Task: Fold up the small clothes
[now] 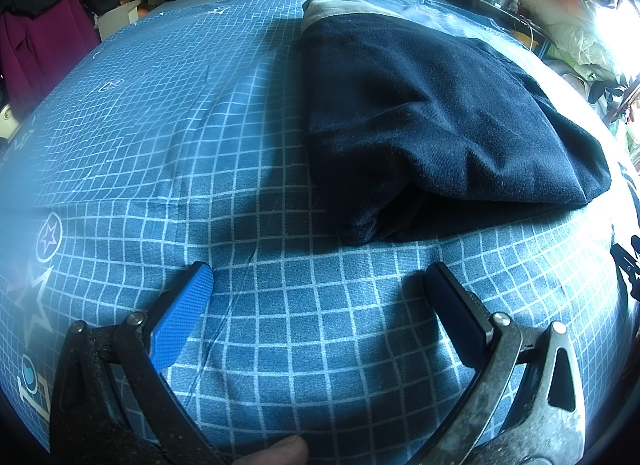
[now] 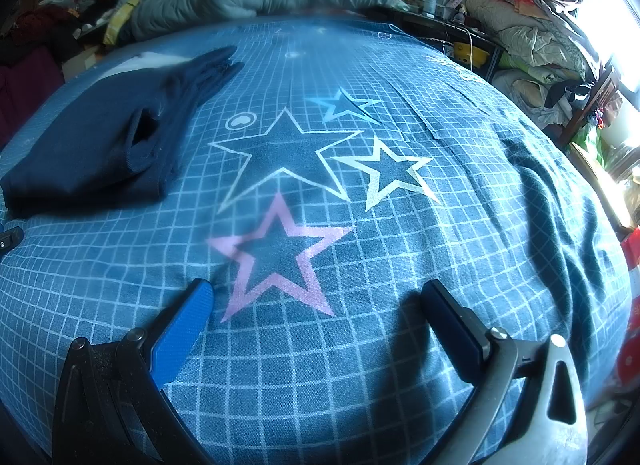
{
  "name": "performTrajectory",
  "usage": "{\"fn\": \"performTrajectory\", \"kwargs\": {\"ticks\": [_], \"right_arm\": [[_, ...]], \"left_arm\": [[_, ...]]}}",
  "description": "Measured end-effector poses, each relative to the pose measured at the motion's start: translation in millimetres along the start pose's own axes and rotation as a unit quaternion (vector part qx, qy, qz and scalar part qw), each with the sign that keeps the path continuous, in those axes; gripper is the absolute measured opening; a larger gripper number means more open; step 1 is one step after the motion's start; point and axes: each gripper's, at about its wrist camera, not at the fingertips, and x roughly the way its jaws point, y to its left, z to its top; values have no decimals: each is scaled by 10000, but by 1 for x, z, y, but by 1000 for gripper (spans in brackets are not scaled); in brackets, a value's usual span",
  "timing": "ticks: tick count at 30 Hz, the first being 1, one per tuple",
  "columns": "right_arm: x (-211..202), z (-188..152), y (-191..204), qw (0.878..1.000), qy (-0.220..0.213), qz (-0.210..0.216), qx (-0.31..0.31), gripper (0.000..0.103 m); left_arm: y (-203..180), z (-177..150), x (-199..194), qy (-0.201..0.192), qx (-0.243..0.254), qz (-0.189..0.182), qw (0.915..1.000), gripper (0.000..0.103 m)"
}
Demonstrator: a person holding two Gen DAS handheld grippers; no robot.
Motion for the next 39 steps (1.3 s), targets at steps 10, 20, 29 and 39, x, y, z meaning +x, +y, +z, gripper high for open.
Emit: {"fn": "performTrajectory", "kwargs": {"ticks": [10, 20, 29, 39], "right_arm": [[-1, 0, 0, 10000, 3, 1, 0, 103], [1, 1, 1, 10000, 14, -29, 7, 103], [5, 3, 0, 9999, 57, 67, 97, 103], [-1, 9, 4, 9995, 288, 161, 10, 103]], "left_arm": [[0, 0, 0, 6, 0, 6, 10000, 103], [-5, 0, -3, 71, 103, 114, 9999, 103], [-1, 3, -1, 126, 11, -3, 9999, 103], [-4, 6, -17, -18, -61, 322, 9995, 103]]}}
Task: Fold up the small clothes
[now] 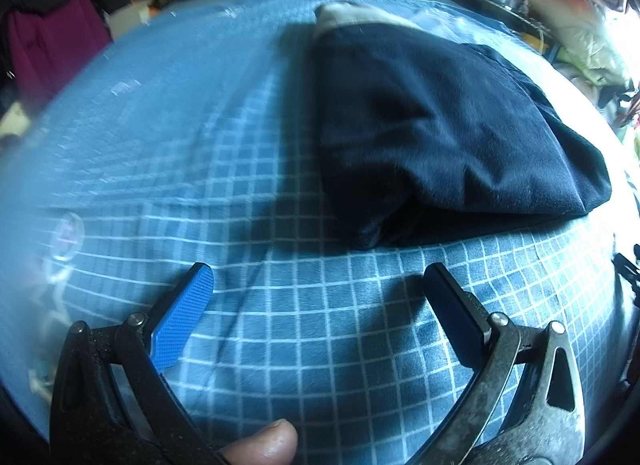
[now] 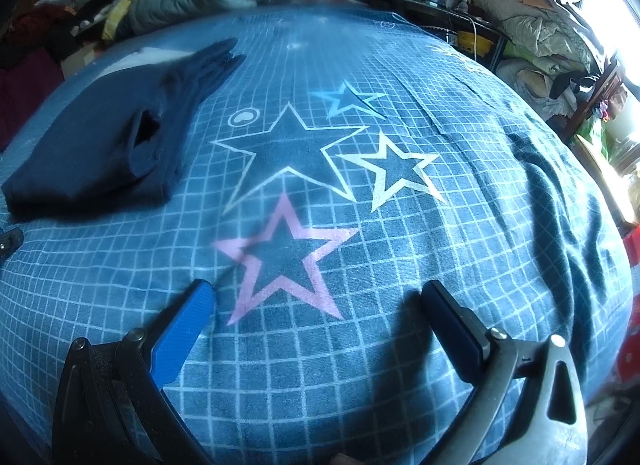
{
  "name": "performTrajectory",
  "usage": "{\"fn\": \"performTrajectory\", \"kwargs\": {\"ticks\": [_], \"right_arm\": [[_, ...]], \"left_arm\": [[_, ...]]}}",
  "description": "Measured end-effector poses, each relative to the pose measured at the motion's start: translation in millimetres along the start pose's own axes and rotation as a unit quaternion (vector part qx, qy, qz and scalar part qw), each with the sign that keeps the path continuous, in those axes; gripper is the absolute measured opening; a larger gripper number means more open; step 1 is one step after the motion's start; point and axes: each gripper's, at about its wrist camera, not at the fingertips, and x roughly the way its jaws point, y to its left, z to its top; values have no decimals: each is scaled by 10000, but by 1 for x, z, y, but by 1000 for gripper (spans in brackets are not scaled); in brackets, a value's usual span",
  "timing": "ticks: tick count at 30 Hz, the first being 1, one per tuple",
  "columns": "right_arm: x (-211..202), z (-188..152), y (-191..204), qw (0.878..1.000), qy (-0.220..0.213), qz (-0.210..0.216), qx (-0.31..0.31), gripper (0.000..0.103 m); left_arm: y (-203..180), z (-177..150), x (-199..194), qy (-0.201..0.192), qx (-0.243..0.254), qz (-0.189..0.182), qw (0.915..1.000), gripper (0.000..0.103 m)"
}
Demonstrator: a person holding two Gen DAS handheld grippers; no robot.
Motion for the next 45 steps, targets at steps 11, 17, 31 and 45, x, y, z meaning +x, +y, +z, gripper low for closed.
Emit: {"fn": "performTrajectory", "kwargs": {"ticks": [11, 17, 31, 45], "right_arm": [[-133, 24, 55, 9950, -868, 378, -334, 103], [-229, 44, 88, 9813, -1847, -71, -536, 103], [-285, 52, 110, 9790, -1926, 464, -470, 103], [-303, 46, 102, 9723, -2299, 289, -316, 103]], "left_arm": [[-29, 19, -179, -1786, 140, -28, 9838, 103], [-24, 28, -261, -2729, -106, -160, 9619, 103], [-35, 33, -282, -2561, -117, -400, 9658, 103], [-40, 24, -297, -2948, -96, -142, 9554, 103]]}}
